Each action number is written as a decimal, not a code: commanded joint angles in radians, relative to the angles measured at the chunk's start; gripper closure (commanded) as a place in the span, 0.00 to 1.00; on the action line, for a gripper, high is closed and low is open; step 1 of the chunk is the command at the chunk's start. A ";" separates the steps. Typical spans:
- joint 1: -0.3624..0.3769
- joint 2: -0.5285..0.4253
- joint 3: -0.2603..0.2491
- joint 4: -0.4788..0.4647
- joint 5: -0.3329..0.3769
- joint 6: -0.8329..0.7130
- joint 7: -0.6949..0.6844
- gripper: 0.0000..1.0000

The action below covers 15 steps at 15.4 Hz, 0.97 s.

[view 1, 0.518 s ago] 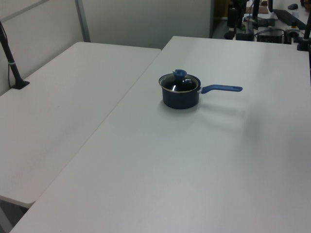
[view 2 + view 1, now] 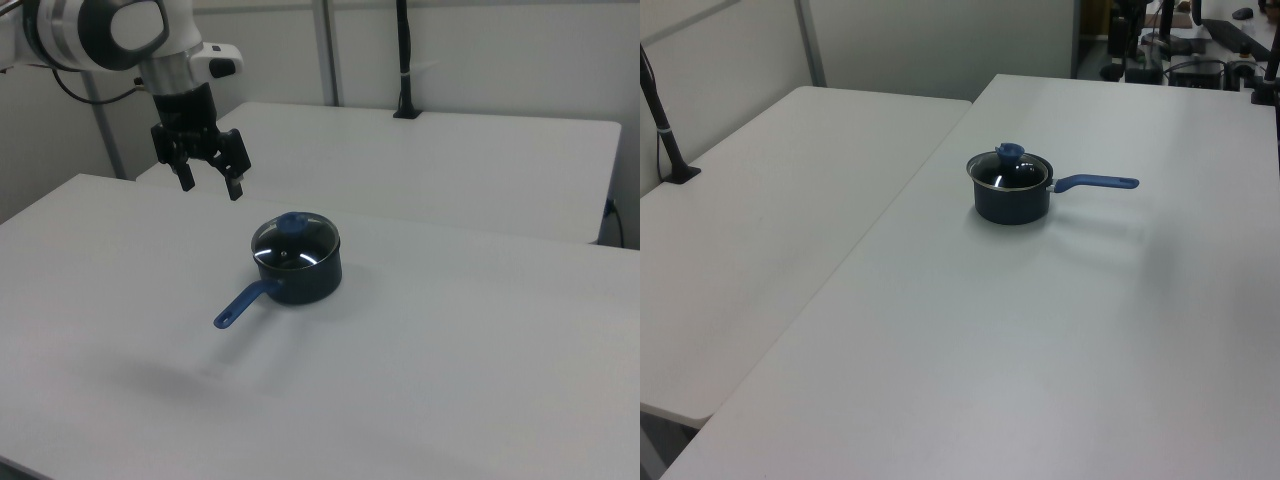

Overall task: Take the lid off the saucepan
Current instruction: 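Lower the gripper onto the blue knob of the glass lid and grasp it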

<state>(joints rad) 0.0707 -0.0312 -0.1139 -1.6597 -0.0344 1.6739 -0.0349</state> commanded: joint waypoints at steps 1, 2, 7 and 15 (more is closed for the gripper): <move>-0.012 -0.010 0.010 -0.022 0.025 0.027 -0.022 0.00; -0.012 -0.010 0.010 -0.020 0.025 0.027 -0.022 0.00; -0.014 -0.010 0.010 -0.020 0.033 0.027 -0.020 0.00; -0.020 -0.012 0.003 -0.020 0.050 0.029 -0.025 0.00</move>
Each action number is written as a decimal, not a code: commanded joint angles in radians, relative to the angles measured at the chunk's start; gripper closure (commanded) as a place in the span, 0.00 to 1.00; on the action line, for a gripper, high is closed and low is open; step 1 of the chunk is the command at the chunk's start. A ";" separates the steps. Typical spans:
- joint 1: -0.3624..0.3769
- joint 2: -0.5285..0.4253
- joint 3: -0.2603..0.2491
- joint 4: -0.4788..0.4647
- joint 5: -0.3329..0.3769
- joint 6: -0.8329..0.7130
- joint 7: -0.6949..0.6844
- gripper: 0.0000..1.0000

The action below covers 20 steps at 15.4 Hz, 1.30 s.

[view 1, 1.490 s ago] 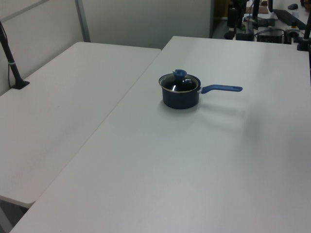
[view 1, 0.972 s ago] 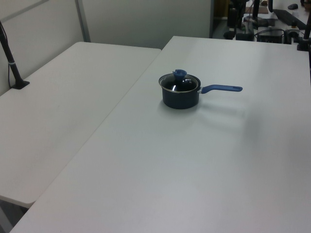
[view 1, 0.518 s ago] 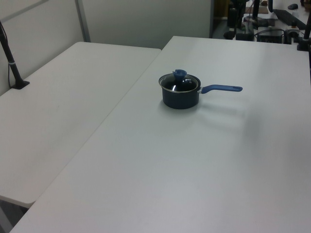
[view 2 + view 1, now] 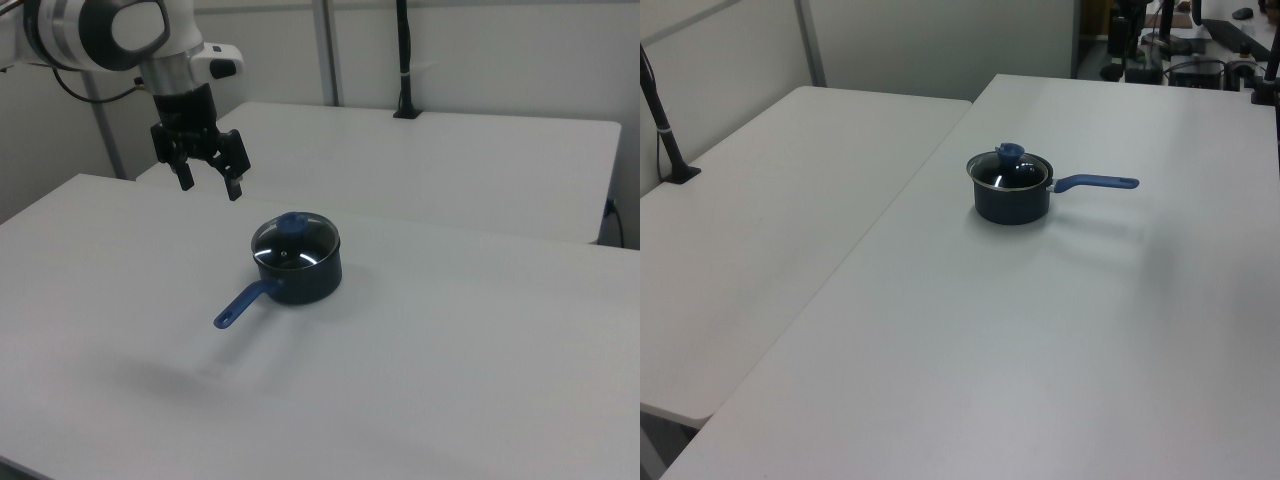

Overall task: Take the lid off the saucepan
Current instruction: 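Lower the gripper onto the blue knob of the glass lid and grasp it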

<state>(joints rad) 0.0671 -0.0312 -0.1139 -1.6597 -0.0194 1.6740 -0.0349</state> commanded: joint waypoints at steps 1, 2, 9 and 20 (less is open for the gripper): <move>-0.016 -0.010 0.003 -0.020 0.035 0.029 -0.026 0.00; -0.016 -0.007 0.003 -0.020 0.029 0.029 -0.031 0.00; -0.010 0.100 0.008 0.009 0.019 0.176 -0.043 0.00; 0.053 0.404 0.016 0.040 -0.039 0.644 0.435 0.00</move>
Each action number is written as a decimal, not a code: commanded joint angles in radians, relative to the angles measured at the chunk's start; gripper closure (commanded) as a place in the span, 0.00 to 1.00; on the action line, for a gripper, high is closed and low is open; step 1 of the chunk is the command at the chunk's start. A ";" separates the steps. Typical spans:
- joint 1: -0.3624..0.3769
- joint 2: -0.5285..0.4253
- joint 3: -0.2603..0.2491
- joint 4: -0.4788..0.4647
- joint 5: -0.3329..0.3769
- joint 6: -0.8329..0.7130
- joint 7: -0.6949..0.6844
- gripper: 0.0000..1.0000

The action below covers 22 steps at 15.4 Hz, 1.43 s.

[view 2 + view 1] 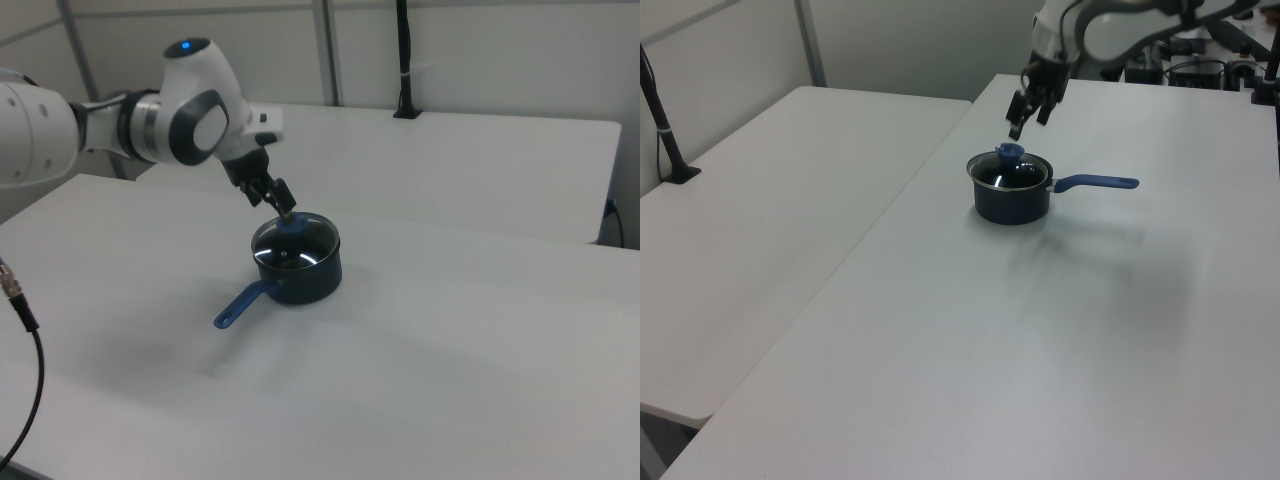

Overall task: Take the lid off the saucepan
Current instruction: 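Lift the glass lid off the saucepan and carry it beside the pan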

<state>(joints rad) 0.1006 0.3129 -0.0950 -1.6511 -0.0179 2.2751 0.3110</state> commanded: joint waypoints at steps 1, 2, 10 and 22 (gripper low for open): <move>0.021 0.074 -0.003 0.031 -0.051 0.067 0.108 0.00; 0.021 0.087 -0.003 0.031 -0.060 0.090 0.123 0.00; 0.021 0.129 -0.003 0.057 -0.076 0.129 0.155 0.19; -0.031 0.019 -0.003 0.051 -0.074 0.003 0.076 0.54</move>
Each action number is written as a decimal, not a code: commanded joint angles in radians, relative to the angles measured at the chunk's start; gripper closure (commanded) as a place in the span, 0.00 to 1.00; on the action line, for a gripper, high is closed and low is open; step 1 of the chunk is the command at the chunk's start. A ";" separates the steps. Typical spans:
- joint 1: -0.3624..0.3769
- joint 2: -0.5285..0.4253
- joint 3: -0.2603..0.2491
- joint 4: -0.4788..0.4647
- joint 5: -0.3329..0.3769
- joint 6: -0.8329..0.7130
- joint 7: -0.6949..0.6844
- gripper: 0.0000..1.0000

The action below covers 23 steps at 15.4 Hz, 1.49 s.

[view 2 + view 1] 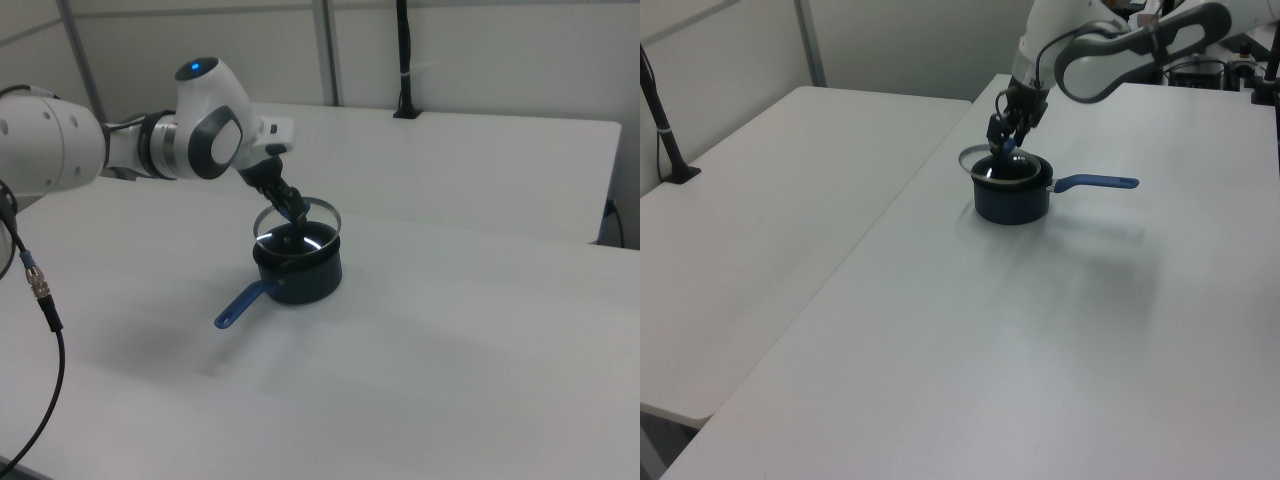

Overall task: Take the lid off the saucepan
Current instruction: 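Lift the glass lid off the saucepan and carry it beside the pan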

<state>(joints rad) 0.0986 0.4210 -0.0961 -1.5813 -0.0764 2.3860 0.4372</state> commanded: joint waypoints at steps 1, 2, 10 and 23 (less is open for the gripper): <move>-0.049 -0.120 -0.002 -0.019 -0.013 -0.166 -0.089 0.54; -0.065 -0.151 -0.002 -0.023 -0.013 -0.226 -0.135 0.54; -0.289 -0.274 -0.004 -0.255 -0.081 -0.364 -0.532 0.53; -0.349 -0.240 -0.007 -0.422 -0.137 -0.108 -0.513 0.00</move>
<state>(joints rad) -0.2460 0.2197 -0.1056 -2.0140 -0.2082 2.3137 -0.0925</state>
